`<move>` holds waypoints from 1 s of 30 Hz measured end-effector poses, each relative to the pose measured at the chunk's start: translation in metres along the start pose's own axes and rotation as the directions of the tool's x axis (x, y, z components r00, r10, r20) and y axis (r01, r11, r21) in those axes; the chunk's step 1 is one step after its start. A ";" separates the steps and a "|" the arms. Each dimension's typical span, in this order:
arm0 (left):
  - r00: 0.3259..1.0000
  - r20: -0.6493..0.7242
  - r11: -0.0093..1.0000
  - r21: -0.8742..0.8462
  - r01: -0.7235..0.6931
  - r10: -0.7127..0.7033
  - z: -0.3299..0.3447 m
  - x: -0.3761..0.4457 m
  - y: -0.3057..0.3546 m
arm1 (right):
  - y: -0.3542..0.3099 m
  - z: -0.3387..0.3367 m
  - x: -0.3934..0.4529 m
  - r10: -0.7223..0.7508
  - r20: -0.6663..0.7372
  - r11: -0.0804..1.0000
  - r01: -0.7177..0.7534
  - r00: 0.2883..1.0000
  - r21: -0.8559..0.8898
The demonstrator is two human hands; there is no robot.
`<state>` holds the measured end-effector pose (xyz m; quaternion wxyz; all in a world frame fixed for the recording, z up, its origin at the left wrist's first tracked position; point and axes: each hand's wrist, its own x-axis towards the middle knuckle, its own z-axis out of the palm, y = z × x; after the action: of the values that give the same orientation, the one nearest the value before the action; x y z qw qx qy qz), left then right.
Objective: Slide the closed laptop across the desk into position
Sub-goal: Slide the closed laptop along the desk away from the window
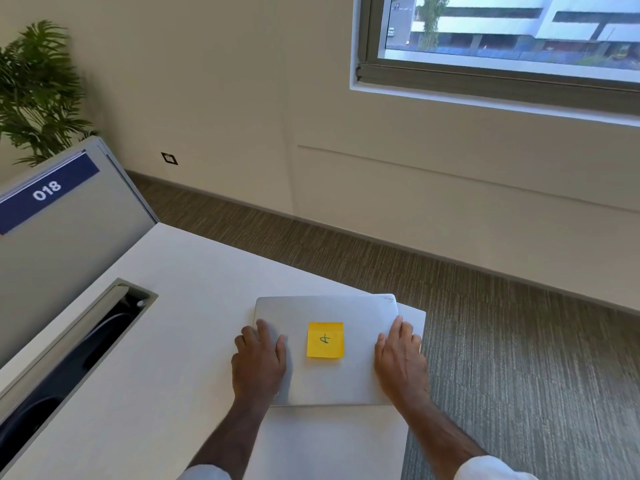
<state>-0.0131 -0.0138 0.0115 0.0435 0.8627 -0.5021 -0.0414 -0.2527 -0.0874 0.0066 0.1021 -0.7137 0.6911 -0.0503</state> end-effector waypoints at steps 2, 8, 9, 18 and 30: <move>1.000 -0.005 1.000 -0.007 0.025 -0.025 0.002 0.001 0.003 | -0.003 0.001 0.000 0.034 0.000 0.999 -0.034 0.999 0.020; 0.973 0.064 0.946 -0.228 0.229 -0.220 0.002 0.009 0.010 | -0.007 0.008 0.000 0.084 -0.010 0.995 -0.084 0.996 0.050; 0.972 0.061 0.938 -0.254 0.237 -0.229 0.003 0.009 0.010 | -0.007 0.009 0.000 0.088 -0.022 0.994 -0.087 0.996 0.059; 0.964 0.089 0.843 -0.471 0.261 -0.249 0.002 0.009 0.004 | -0.007 0.005 -0.003 0.106 -0.060 0.972 -0.091 0.992 0.215; 0.968 0.077 0.796 -0.555 0.242 -0.240 -0.022 -0.011 0.001 | -0.011 -0.011 -0.018 0.071 -0.079 0.979 -0.055 0.994 0.196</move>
<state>-0.0173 -0.0044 0.0336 0.2881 0.8686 -0.3541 -0.1928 -0.2447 -0.0705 0.0206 0.1427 -0.6754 0.7089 -0.1446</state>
